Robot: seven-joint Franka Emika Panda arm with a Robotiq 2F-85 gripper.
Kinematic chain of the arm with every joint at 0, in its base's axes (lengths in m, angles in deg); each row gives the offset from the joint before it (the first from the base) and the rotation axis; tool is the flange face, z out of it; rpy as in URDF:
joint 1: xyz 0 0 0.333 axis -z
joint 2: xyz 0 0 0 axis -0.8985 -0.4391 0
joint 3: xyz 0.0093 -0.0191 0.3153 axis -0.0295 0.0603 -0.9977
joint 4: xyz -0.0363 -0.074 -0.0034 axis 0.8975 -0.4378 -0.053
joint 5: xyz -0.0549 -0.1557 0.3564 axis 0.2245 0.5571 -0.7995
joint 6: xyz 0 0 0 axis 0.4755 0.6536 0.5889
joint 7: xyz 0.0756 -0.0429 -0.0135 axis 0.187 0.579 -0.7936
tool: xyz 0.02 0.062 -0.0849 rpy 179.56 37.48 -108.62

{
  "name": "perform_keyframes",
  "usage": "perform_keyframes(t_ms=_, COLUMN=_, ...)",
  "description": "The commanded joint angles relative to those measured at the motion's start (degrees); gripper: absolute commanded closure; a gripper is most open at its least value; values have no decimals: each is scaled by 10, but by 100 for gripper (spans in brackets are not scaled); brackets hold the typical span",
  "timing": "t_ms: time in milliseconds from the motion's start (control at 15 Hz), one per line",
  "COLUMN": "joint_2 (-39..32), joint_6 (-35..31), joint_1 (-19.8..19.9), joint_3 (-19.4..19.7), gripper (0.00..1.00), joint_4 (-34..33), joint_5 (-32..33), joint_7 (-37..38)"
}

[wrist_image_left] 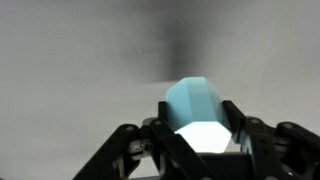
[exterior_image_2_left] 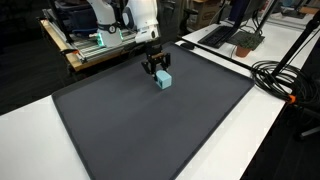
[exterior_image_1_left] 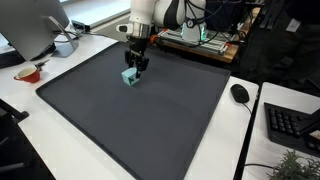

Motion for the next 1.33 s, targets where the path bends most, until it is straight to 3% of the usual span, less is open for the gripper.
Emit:
perform_keyframes(t_ms=0, joint_2=-25, joint_6=1, joint_1=-10, joint_3=15, gripper=69, joint_4=-20, joint_5=3, joint_7=6)
perform_keyframes(t_ms=400, joint_2=-65, joint_6=2, joint_1=-8, joint_3=16, gripper=69, joint_4=-50, joint_5=1, joint_7=9)
perform_keyframes(t_ms=467, joint_2=-69, joint_6=3, joint_1=-13, joint_3=21, gripper=19, joint_4=-54, joint_5=-2, joint_7=12)
perform_keyframes(t_ms=733, joint_2=-43, joint_6=15, joint_1=-22, joint_3=32, gripper=0, joint_4=-34, joint_5=-9, joint_7=20)
perform_keyframes(t_ms=1067, joint_2=108, joint_6=3, joint_1=25, joint_3=-22, gripper=0, joint_4=107, joint_5=2, joint_7=24)
perform_keyframes(t_ms=1200, joint_2=166, joint_6=-29, joint_1=88, joint_3=-102, gripper=0, joint_4=165, joint_5=23, joint_7=27)
perform_keyframes(t_ms=1267, joint_2=86, joint_6=-14, joint_1=35, joint_3=-42, gripper=0, joint_4=90, joint_5=2, joint_7=15)
